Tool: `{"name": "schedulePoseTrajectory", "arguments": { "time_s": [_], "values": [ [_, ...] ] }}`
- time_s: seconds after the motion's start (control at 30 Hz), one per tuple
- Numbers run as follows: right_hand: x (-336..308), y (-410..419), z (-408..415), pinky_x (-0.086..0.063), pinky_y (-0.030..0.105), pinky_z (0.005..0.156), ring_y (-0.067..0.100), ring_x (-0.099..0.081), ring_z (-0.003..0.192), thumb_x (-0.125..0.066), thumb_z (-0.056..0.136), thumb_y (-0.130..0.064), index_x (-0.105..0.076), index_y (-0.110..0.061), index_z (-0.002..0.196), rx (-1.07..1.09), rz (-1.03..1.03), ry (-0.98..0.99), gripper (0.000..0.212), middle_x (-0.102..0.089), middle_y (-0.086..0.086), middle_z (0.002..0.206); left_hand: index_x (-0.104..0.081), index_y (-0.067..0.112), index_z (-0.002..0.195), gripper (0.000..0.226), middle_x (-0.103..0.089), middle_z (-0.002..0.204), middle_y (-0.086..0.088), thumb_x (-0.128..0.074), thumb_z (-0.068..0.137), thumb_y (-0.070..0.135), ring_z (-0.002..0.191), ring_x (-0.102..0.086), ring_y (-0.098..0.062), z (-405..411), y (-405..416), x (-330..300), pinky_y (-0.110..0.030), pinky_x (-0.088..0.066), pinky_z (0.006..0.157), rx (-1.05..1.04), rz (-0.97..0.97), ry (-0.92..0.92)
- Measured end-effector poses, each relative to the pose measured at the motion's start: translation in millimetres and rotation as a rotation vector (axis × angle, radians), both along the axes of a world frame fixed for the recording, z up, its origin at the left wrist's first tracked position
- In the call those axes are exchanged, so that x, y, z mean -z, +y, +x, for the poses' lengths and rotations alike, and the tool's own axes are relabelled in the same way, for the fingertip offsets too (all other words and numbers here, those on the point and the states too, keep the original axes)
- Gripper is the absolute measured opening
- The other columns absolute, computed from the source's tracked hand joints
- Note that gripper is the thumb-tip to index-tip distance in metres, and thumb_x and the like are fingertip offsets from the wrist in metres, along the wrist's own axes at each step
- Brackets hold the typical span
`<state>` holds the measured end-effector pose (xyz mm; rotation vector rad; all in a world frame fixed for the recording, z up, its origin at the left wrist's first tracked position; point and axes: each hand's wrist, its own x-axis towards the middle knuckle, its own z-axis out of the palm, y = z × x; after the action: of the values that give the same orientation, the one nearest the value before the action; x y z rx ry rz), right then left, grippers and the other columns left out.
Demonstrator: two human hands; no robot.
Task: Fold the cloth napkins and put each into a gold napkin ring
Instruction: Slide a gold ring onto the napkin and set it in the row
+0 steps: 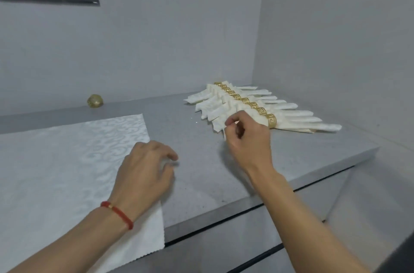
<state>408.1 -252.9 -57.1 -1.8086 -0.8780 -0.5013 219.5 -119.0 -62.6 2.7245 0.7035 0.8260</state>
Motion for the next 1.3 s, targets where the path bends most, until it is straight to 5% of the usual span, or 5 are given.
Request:
{"name": "schedulePoseTrajectory", "arguments": {
  "time_s": [0.27,0.7,0.97,1.1,1.3],
  "values": [
    [21,91,-103,-0.043,0.03,0.105,0.015,-0.056,0.128,-0.052,0.102,-0.038,-0.059,-0.027,0.139,-0.55,-0.638,-0.119,0.039,-0.061,-0.006,0.141,-0.002,0.055,0.152,0.062,-0.001,0.166,0.01,-0.004,0.092,0.071,0.153,0.003,-0.024,-127,10,32,-0.054,-0.004,0.12,-0.222,-0.05,0.571],
    [33,63,-123,-0.04,0.035,0.068,0.018,-0.048,0.065,-0.034,0.095,-0.043,-0.067,-0.023,0.077,-0.13,-0.725,-0.507,0.042,-0.054,-0.008,0.069,-0.024,0.061,0.146,0.049,-0.004,0.162,0.03,-0.041,0.101,0.054,0.149,0.011,0.004,-166,67,21,-0.041,0.01,0.123,0.312,-0.144,0.504],
    [43,19,-175,-0.019,0.018,0.119,-0.003,-0.017,0.146,-0.049,0.092,-0.062,-0.029,-0.043,0.155,-0.737,-0.879,-0.324,0.068,-0.019,-0.022,0.16,-0.039,0.062,0.137,0.066,-0.025,0.154,0.036,-0.058,0.084,0.028,0.146,-0.005,0.013,-210,74,15,-0.033,0.001,0.124,0.368,-0.32,0.354],
    [46,26,-174,-0.028,0.028,0.12,0.01,-0.027,0.145,-0.059,0.092,-0.054,-0.023,-0.036,0.158,-0.667,-0.869,-0.519,0.078,-0.025,-0.008,0.159,-0.045,0.053,0.139,0.055,-0.039,0.148,0.032,-0.054,0.089,0.034,0.143,-0.022,0.01,-242,73,18,-0.032,-0.024,0.121,0.25,-0.232,0.166],
    [46,37,-187,-0.037,0.026,0.094,0.015,-0.041,0.117,-0.062,0.091,-0.058,-0.03,-0.05,0.146,-0.609,-0.853,-0.485,0.064,-0.037,-0.006,0.132,-0.01,0.057,0.151,0.083,-0.006,0.161,0.029,-0.051,0.083,0.032,0.149,0.005,0.007,-294,59,43,-0.028,0.006,0.124,0.164,0.004,0.389]
  ]
}}
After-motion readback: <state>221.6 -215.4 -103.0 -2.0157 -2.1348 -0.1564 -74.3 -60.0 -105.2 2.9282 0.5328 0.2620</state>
